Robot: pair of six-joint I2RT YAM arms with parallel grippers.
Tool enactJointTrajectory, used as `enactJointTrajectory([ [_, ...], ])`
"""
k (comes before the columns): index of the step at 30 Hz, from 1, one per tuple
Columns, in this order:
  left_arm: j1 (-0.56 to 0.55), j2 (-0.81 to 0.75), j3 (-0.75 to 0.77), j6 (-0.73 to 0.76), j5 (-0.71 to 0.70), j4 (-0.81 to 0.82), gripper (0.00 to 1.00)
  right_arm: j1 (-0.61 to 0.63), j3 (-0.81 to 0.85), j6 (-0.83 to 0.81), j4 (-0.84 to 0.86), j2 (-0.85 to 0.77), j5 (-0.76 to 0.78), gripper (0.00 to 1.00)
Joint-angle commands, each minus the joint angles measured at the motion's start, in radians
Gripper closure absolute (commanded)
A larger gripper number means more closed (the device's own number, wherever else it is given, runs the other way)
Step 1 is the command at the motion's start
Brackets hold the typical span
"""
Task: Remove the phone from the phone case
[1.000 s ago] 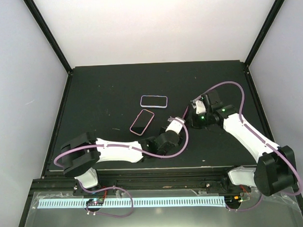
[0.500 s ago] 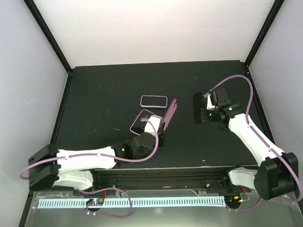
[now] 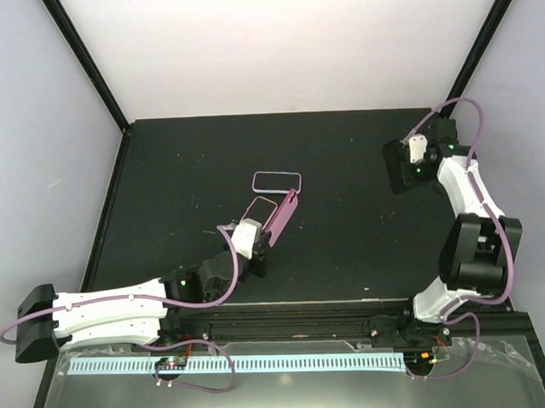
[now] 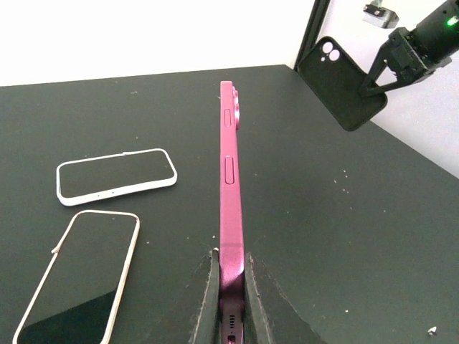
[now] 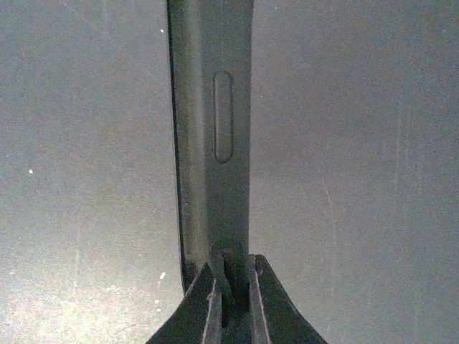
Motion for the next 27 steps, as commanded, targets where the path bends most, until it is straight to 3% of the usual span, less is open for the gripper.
enactJointTrajectory([
  [1, -0.011, -0.040, 0.007, 0.015, 0.005, -0.017, 0.98, -0.045, 0.080, -0.096, -0.100, 0.115, -0.102, 0.99],
  [15, -0.038, -0.032, -0.007, 0.001, 0.031, -0.065, 0.99, -0.186, 0.256, -0.072, -0.082, 0.455, -0.233, 0.98],
  [20, -0.042, -0.008, -0.005, -0.007, 0.026, -0.058, 0.99, -0.188, 0.309, -0.078, -0.075, 0.516, -0.198, 0.66],
  [24, -0.043, 0.028, 0.013, 0.001, 0.013, -0.068, 0.98, -0.188, 0.292, -0.071, -0.044, 0.469, -0.166, 0.54],
  [27, -0.042, 0.062, 0.039, 0.019, -0.005, -0.083, 0.98, -0.188, 0.218, -0.076, -0.008, 0.372, -0.145, 0.53],
])
